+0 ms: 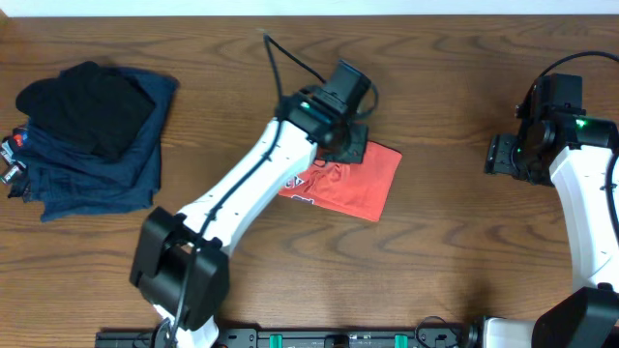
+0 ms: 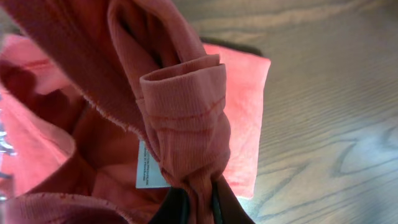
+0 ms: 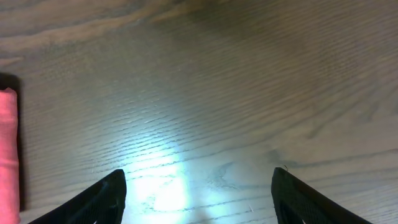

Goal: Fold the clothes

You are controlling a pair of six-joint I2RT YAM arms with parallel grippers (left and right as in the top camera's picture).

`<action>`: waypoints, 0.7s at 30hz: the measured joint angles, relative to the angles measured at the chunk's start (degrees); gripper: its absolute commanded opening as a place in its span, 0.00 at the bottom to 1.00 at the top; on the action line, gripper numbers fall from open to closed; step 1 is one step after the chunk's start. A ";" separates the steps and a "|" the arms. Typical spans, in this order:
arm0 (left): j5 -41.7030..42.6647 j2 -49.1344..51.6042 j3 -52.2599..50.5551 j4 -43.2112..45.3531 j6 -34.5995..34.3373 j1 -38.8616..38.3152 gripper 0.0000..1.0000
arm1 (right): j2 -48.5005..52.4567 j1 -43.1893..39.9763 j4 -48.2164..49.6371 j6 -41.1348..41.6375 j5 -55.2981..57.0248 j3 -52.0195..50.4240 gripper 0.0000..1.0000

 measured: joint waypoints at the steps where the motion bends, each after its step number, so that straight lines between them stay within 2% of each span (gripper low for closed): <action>1: -0.15 0.20 0.00 0.02 -0.11 -0.39 0.06 | 0.00 0.00 -0.04 -0.02 0.00 0.00 0.73; 6: -0.39 0.35 0.00 0.94 -0.44 -1.92 0.07 | 0.00 0.00 -0.04 -0.02 -0.28 0.00 0.73; 7: -0.35 0.35 0.00 1.05 -0.76 -2.21 0.12 | 0.00 0.00 -0.04 -0.02 -0.68 0.00 0.73; 9: -0.31 0.35 0.00 1.18 -1.11 -2.64 0.40 | 0.00 0.00 -0.04 -0.02 -1.14 0.00 0.73; 12: 1.16 0.35 0.00 2.12 -1.07 -3.34 0.58 | 0.00 0.00 -0.04 -0.02 -1.90 0.00 0.73; 17: 3.76 0.17 0.00 2.43 2.16 -3.30 0.61 | 0.00 0.00 0.09 -0.94 -5.44 0.00 0.73; 21: 3.85 -2.43 0.00 0.20 3.93 1.42 0.61 | 0.00 0.42 1.07 -3.54 -11.34 0.00 0.74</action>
